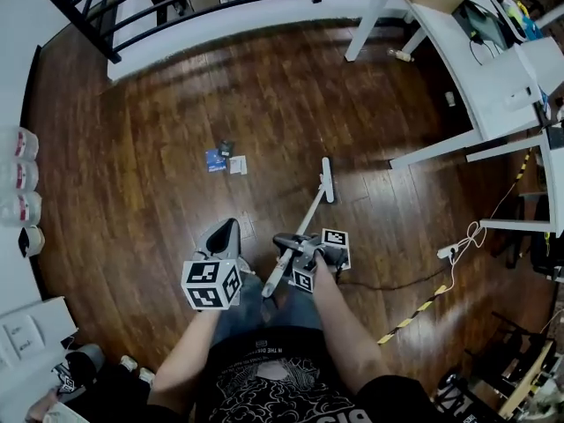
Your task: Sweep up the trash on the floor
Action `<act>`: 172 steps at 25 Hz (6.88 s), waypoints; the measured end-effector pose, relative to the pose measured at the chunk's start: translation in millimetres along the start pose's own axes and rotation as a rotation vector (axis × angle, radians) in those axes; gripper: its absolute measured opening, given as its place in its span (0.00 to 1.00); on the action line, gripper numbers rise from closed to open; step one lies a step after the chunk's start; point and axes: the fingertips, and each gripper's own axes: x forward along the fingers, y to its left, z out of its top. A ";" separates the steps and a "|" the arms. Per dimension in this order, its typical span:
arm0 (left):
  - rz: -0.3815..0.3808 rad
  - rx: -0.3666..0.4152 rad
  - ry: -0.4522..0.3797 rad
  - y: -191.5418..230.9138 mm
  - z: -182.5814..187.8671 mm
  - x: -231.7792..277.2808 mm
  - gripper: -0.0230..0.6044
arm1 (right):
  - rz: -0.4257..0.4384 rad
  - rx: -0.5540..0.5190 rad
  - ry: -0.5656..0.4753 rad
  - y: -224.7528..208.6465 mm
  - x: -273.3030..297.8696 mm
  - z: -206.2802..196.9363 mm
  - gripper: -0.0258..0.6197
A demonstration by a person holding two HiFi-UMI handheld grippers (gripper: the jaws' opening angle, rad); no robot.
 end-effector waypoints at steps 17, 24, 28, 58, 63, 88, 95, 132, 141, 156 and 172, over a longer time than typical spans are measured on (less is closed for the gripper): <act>0.216 -0.187 -0.067 228.0 1.9 -94.7 0.04 | -0.059 -0.030 0.149 13.3 196.3 -135.1 0.04; 0.249 -0.233 -0.088 269.9 0.9 -114.5 0.04 | -0.085 -0.053 0.186 15.1 236.7 -169.6 0.04; 0.249 -0.253 -0.095 274.7 -2.0 -118.4 0.04 | -0.104 -0.071 0.185 15.3 239.0 -174.8 0.04; 0.314 -0.356 -0.150 82.9 -58.3 -94.9 0.04 | -1.079 -1.206 0.670 -48.5 -60.0 -46.3 0.04; 0.374 -0.398 -0.172 31.9 -71.4 -85.6 0.04 | -1.182 -1.431 0.801 -35.1 -108.3 -3.6 0.04; 0.768 -0.764 -0.283 10.7 -221.4 -212.4 0.04 | -1.855 -2.113 1.514 0.6 -106.9 80.7 0.04; 0.766 -0.801 -0.312 45.2 -237.5 -246.5 0.04 | -2.162 -2.145 1.505 24.4 -58.6 76.1 0.04; 0.772 -0.780 -0.352 141.6 -65.4 -90.0 0.04 | -2.570 -2.541 1.288 334.0 184.2 148.4 0.04; 0.771 -0.773 -0.348 148.3 -60.8 -88.1 0.04 | -2.646 -2.515 1.148 354.3 184.1 153.0 0.04; 0.687 -0.684 -0.344 132.4 -56.7 -100.3 0.04 | -2.258 -2.228 1.010 297.2 59.3 153.6 0.04; 0.466 -0.473 -0.365 37.3 -91.4 -173.4 0.04 | -1.457 -1.812 0.572 51.0 -124.6 45.1 0.04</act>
